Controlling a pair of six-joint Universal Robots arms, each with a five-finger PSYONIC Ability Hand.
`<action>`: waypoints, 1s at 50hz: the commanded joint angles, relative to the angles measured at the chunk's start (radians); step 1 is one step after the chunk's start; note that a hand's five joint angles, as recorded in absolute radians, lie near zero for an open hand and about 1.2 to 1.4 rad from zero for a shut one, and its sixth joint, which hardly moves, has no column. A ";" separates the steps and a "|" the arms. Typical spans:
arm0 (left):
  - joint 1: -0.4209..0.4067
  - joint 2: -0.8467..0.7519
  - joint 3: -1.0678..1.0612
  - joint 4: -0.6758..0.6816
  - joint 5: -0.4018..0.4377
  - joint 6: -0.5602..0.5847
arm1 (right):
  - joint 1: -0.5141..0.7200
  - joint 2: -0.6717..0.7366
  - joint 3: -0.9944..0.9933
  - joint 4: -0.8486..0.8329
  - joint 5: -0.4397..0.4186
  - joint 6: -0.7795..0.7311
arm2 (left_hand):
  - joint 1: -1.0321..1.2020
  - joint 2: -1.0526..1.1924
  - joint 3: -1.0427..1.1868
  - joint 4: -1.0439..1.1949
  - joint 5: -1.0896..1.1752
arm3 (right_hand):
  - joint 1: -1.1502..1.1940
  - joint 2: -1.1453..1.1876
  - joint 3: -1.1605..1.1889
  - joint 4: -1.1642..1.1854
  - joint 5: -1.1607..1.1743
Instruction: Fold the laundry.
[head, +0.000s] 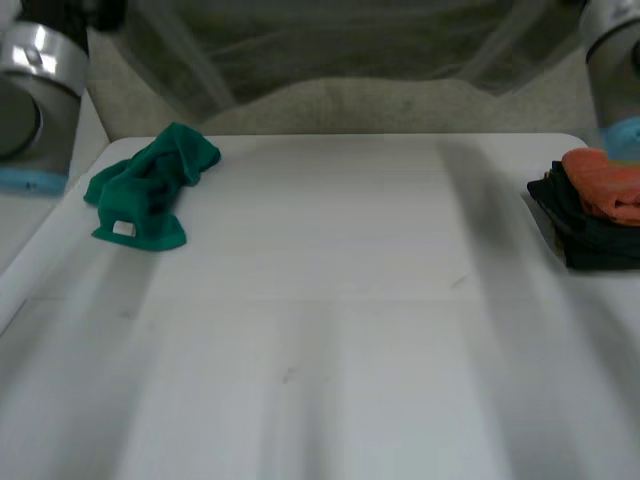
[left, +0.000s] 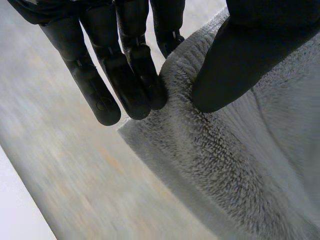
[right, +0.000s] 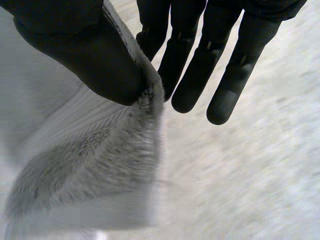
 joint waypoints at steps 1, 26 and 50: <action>0.009 0.030 -0.297 -0.066 0.014 0.013 | -0.006 0.029 0.225 0.158 -0.029 -0.009 | 0.256 0.199 0.203 0.196 0.221 | 0.275 0.224 0.211 0.199 0.200; 0.045 0.705 -1.067 -0.854 0.066 0.494 | -0.175 -0.531 1.117 0.540 -0.064 -0.509 | 0.256 0.199 0.203 0.196 0.221 | 0.275 0.224 0.211 0.199 0.200; -0.047 -0.124 -0.295 -0.405 -0.053 0.416 | -0.020 0.216 0.377 0.096 -0.038 -0.361 | 0.256 0.199 0.203 0.196 0.221 | 0.275 0.224 0.211 0.199 0.200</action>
